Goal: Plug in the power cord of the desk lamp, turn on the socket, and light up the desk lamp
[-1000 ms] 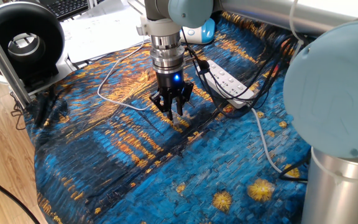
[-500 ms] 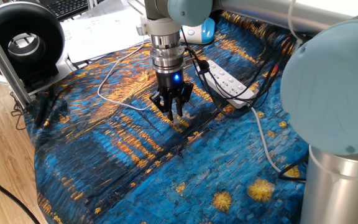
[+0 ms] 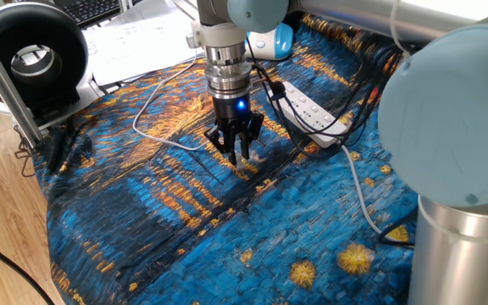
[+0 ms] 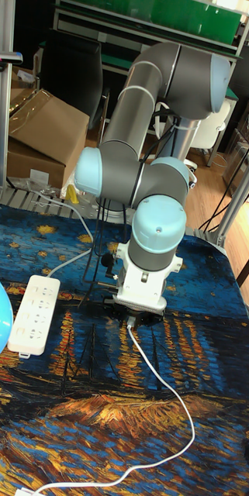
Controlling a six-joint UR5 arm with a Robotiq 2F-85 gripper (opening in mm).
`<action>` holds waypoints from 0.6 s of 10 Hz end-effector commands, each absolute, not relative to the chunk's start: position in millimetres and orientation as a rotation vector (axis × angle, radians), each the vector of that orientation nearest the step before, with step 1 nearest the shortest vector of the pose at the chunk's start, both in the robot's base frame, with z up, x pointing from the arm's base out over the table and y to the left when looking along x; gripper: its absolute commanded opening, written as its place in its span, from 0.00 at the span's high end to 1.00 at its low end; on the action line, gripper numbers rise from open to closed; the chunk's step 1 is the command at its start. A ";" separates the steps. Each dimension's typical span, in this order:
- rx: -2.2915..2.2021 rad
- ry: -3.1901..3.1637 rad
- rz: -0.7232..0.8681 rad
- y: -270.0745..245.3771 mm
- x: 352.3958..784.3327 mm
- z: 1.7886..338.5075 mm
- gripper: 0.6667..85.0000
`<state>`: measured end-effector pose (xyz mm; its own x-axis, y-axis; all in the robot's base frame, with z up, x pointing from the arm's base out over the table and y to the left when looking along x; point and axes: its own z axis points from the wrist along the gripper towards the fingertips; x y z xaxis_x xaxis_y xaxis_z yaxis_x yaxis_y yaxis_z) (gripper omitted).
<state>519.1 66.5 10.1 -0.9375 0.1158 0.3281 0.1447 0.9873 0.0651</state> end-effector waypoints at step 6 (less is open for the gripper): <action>-0.169 -2.782 -0.178 78.2 528.7 6.7 0.61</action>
